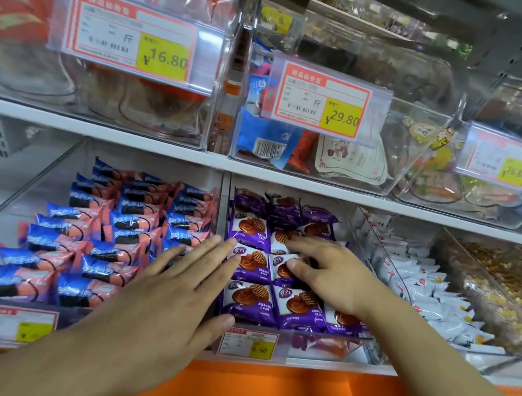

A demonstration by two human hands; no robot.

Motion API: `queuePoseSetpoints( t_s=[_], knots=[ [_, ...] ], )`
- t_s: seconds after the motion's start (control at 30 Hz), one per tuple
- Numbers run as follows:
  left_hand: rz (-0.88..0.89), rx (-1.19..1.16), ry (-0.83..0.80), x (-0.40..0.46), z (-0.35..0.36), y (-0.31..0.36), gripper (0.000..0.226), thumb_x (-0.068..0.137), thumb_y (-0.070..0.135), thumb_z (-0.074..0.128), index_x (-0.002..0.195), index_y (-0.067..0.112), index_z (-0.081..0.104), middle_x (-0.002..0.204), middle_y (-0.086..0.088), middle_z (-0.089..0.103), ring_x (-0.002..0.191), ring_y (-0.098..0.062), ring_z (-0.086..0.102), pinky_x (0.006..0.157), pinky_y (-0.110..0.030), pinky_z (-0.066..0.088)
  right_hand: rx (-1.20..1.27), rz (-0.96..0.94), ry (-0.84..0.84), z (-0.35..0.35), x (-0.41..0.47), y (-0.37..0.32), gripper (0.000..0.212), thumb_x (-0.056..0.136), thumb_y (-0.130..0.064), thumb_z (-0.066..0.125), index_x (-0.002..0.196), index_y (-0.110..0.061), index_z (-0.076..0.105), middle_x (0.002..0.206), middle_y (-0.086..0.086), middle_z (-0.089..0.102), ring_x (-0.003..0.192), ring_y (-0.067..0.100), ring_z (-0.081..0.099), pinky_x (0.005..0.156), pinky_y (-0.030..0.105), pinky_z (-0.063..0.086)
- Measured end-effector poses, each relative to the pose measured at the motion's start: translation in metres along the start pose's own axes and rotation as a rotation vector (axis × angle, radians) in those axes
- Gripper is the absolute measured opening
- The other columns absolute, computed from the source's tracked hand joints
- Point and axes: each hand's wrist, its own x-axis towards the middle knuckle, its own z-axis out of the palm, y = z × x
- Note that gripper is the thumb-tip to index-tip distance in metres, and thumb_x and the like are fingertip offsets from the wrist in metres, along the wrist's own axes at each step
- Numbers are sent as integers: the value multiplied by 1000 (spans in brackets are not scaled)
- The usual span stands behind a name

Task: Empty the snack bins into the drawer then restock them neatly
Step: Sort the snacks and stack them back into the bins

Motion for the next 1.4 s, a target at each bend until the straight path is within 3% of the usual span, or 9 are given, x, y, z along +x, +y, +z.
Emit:
queuePoseSetpoints(
  t_s=[0.1, 0.17, 0.3, 0.4, 0.5, 0.87, 1.03, 1.2, 1.4],
  knots=[
    [0, -12, -3, 0, 0, 0, 72, 100, 72, 5, 152, 43, -35, 150, 24, -53, 136, 3, -51, 125, -36, -15, 5, 5, 47, -4, 1, -4, 40, 105, -45, 56, 143, -32, 61, 144, -8, 61, 135, 16, 52, 112, 31, 39],
    [0, -11, 0, 1, 1, 0, 72, 100, 72, 5, 151, 43, -36, 149, 24, -54, 136, 3, -51, 125, -35, -15, 11, 17, 120, -6, 5, -11, 43, 107, -44, 53, 148, -32, 56, 148, -7, 58, 135, 18, 52, 111, 31, 40],
    [3, -15, 11, 1, 1, 0, 72, 100, 72, 5, 151, 42, -36, 148, 24, -55, 135, 3, -52, 119, -28, -20, 39, 12, 165, 0, 28, -29, 59, 108, -50, 43, 163, -32, 30, 171, -6, 27, 155, 17, 25, 125, 33, 24],
    [10, -28, 30, 0, 2, -1, 72, 102, 71, 8, 152, 43, -35, 149, 25, -53, 136, 4, -51, 118, -32, -25, 13, 49, 109, 13, 49, -43, 64, 108, -58, 30, 166, -38, 14, 175, -7, 6, 161, 17, 2, 130, 41, 6],
    [11, -47, 46, 1, 4, -1, 71, 104, 69, 11, 153, 42, -33, 151, 26, -51, 137, 4, -50, 122, -32, -21, -87, 59, 65, 24, 66, -52, 63, 107, -62, 22, 165, -43, 5, 175, -11, -6, 161, 19, -9, 129, 44, -5],
    [1, -32, -14, 3, 3, 0, 75, 101, 72, 9, 152, 41, -36, 151, 23, -52, 137, 1, -51, 126, -38, -15, -175, 85, 65, 27, 88, -62, 52, 109, -53, 20, 161, -51, 17, 175, -8, 5, 161, 26, -6, 129, 52, -4],
    [-7, -30, -19, 2, 2, 0, 74, 101, 72, 8, 152, 41, -36, 150, 24, -53, 137, 2, -51, 126, -37, -16, -55, 97, 86, 26, 87, -55, 52, 109, -55, 19, 161, -53, 16, 175, -11, 8, 162, 24, -5, 129, 51, -3],
    [-5, -55, -8, 1, 1, -1, 73, 102, 70, 9, 154, 42, -33, 153, 24, -50, 139, 3, -48, 128, -40, -12, -54, 52, 155, 23, 79, -45, 82, 86, -66, -5, 163, -47, 14, 175, -7, 13, 161, 26, 4, 127, 58, 13],
    [23, -130, 68, -7, -2, -6, 70, 103, 68, 10, 157, 43, -27, 156, 25, -45, 142, 5, -43, 128, -38, -10, 130, -46, 296, 13, 11, -62, 62, 101, -60, 18, 159, -46, 34, 169, -13, 30, 158, 15, 15, 129, 46, 17]
  ],
)
